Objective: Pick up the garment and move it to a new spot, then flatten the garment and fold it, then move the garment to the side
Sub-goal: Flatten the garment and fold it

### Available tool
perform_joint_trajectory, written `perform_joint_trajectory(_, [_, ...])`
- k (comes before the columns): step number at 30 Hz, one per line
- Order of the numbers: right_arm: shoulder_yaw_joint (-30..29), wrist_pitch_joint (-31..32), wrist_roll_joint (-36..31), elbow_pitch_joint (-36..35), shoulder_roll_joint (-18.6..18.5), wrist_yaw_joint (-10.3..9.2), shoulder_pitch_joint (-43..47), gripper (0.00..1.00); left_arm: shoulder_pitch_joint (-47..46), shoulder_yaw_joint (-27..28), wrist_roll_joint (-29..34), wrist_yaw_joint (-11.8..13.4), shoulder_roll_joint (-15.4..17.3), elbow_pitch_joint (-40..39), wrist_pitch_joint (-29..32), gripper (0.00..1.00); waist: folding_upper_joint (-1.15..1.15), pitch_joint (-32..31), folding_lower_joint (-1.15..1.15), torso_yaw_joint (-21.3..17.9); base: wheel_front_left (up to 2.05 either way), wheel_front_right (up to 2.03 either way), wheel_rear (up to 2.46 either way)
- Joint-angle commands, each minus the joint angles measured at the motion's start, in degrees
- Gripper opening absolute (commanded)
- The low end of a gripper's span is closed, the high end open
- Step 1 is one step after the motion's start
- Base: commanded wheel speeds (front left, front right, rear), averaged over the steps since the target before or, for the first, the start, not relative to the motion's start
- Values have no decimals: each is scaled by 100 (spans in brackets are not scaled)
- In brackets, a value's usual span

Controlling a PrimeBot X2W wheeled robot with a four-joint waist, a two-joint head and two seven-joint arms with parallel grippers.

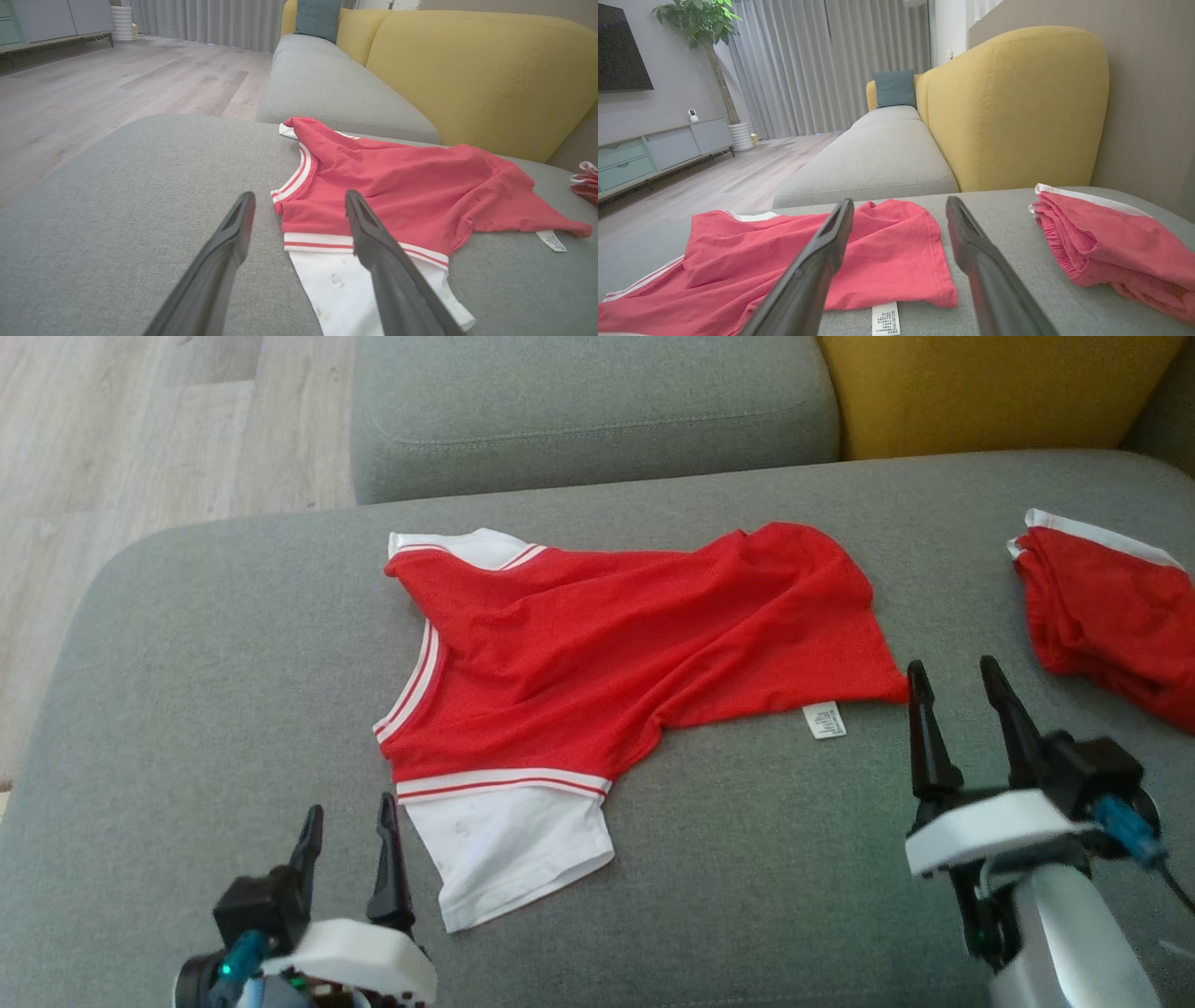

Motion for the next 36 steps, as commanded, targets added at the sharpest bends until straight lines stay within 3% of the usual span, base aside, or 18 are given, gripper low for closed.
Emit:
perform_joint_trajectory(1, [79, 24, -69, -380, 48, -5, -69, 100, -172, 235, 70, -44, -54, -177, -70, 100, 0, -13, 0, 25, 0, 0, 0])
perform_joint_trajectory(7, [235, 329, 205, -1164, 93, -5, 532, 100, -117, 281, 193, -167, -154, -156, -70, 100, 0, -40, 0, 99, 0, 0, 0])
perform_joint_trajectory(14, [243, 512, 255, -1532, 95, -5, 750, 100, -118, 279, 303, -256, -228, -144, -71, 100, 0, -42, 0, 147, 0, 0, 0])
perform_joint_trajectory(36, [193, 699, 269, -1665, 96, -5, 864, 100, -115, 411, 532, -411, -371, -76, -71, 100, 0, -16, 0, 201, 0, 0, 0])
